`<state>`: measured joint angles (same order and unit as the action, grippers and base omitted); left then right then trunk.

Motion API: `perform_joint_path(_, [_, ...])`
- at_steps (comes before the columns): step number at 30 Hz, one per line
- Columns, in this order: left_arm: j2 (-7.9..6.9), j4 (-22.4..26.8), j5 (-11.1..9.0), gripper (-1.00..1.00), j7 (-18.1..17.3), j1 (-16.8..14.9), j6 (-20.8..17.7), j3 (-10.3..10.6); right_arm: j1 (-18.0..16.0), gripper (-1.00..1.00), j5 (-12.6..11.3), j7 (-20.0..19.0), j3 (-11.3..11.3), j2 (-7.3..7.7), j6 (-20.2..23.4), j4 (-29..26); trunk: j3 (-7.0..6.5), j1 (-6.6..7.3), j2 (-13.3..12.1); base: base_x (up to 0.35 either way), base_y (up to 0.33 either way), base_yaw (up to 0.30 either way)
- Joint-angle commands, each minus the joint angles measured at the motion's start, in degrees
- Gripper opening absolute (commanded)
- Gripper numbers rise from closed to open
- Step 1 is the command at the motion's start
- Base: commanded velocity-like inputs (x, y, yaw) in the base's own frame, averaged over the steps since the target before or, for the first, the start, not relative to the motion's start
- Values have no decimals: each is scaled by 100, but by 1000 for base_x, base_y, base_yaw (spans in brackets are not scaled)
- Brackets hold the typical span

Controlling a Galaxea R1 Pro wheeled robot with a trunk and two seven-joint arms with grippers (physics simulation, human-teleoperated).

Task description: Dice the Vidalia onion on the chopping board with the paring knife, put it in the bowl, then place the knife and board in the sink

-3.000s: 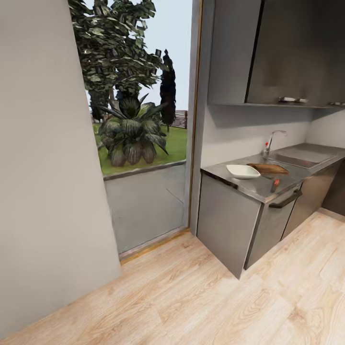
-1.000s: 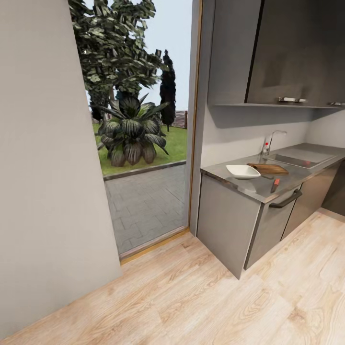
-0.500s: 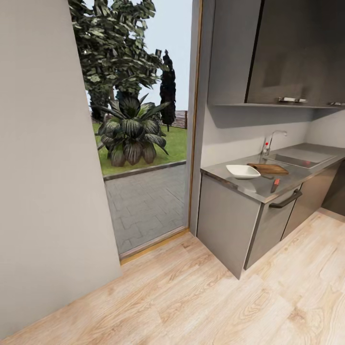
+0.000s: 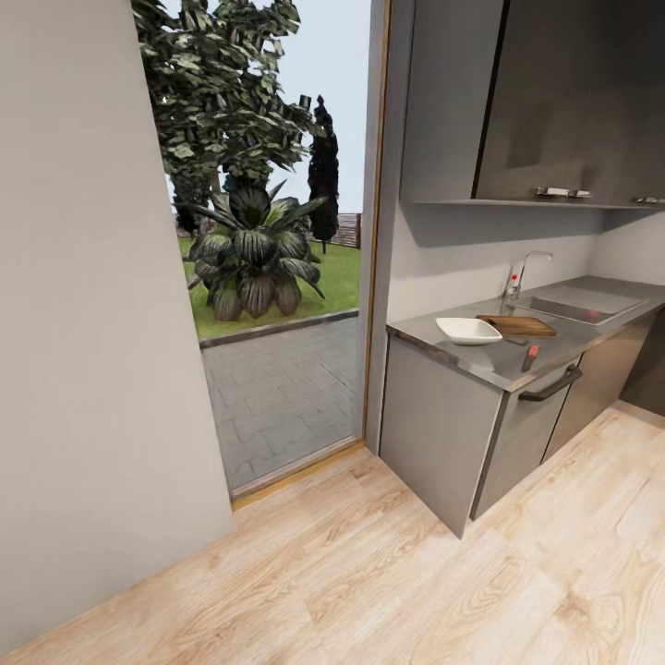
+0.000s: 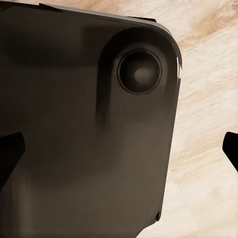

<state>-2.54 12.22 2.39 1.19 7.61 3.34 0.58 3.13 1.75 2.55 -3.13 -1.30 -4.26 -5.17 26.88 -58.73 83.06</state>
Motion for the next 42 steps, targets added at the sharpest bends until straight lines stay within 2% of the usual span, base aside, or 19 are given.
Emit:
perform_joint_path(1, [-1,9,25,100,12,3,9,5,3,100,18,27,-30,-1,-3,-9,3,0,2,0,0,0])
perform_joint_path(42, [-1,9,25,100,12,3,9,4,3,100,18,27,-31,-1,2,-8,3,0,2,0,0,0])
